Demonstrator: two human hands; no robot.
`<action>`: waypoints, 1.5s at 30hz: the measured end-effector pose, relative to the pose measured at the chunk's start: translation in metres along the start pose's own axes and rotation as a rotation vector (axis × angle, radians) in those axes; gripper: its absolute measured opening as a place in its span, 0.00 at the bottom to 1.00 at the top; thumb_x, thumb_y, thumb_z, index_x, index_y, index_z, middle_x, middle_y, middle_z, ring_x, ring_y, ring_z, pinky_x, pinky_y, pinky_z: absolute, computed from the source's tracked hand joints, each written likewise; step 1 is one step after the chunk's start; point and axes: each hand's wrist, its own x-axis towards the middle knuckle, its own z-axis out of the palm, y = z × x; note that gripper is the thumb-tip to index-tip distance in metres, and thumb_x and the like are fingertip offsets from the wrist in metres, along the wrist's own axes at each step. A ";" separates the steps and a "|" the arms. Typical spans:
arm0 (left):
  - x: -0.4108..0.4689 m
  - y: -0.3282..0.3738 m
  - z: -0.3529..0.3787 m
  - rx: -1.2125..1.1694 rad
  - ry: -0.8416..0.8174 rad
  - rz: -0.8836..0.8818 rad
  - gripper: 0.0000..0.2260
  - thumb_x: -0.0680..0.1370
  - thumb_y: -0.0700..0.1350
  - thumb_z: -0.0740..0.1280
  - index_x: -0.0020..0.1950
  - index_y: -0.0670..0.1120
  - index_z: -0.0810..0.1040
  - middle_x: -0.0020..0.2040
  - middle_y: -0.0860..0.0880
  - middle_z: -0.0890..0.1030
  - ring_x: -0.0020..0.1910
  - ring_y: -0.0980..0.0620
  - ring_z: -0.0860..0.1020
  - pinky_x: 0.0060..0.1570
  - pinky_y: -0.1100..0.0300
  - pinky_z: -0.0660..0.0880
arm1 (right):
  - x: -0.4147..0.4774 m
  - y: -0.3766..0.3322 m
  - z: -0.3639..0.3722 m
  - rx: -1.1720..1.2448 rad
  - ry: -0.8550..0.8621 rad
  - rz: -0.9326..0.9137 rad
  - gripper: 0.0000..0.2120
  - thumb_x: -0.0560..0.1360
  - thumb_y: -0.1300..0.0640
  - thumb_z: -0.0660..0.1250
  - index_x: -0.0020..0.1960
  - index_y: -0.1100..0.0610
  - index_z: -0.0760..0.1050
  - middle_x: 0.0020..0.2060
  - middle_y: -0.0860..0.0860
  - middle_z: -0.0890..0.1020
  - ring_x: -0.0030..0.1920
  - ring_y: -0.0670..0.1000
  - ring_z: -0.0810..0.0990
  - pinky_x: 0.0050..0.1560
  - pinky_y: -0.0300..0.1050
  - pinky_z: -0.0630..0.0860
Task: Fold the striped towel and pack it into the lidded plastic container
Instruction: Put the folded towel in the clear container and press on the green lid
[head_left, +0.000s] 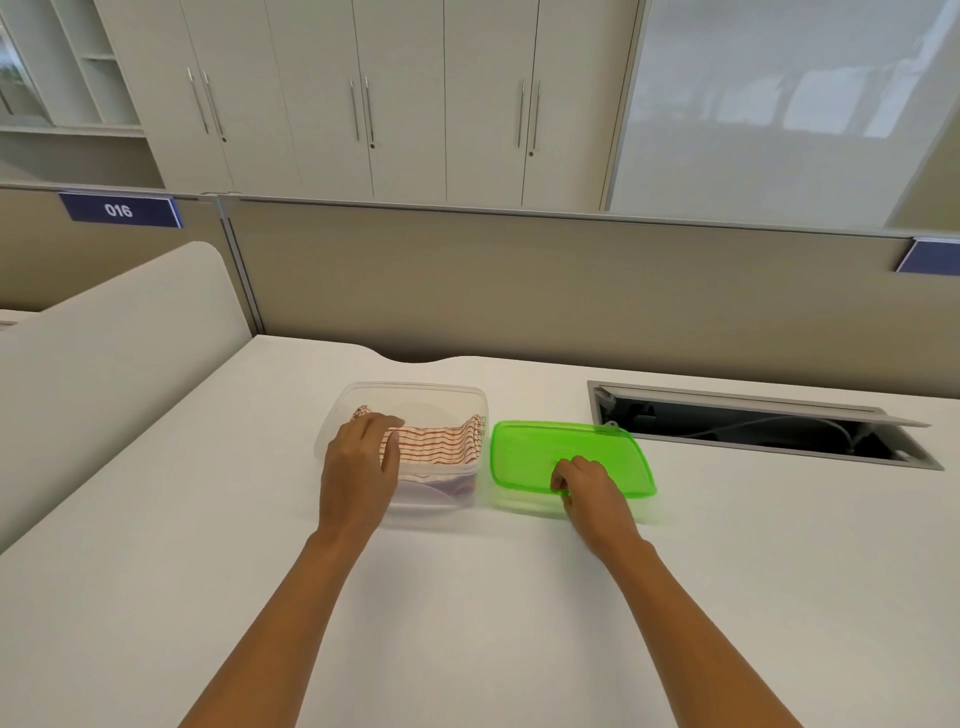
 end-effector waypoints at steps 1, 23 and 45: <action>0.000 0.001 -0.001 -0.006 0.008 0.007 0.09 0.76 0.39 0.64 0.56 0.43 0.79 0.56 0.42 0.81 0.55 0.43 0.78 0.54 0.50 0.77 | -0.001 -0.002 -0.007 0.005 0.022 -0.001 0.15 0.71 0.71 0.59 0.54 0.60 0.75 0.51 0.57 0.78 0.53 0.57 0.73 0.50 0.49 0.69; 0.012 0.067 -0.035 -1.036 -0.314 -0.219 0.01 0.75 0.44 0.67 0.44 0.48 0.78 0.36 0.51 0.86 0.36 0.55 0.84 0.35 0.63 0.79 | -0.016 -0.060 -0.162 0.505 0.363 -0.183 0.17 0.73 0.54 0.69 0.61 0.47 0.74 0.55 0.42 0.77 0.52 0.43 0.75 0.55 0.38 0.71; 0.036 -0.030 -0.018 -0.488 0.006 -0.677 0.15 0.76 0.45 0.64 0.62 0.45 0.77 0.57 0.41 0.80 0.57 0.41 0.76 0.56 0.52 0.71 | 0.025 -0.087 -0.028 1.000 0.057 0.379 0.22 0.73 0.65 0.67 0.66 0.60 0.70 0.62 0.56 0.77 0.50 0.54 0.78 0.52 0.44 0.74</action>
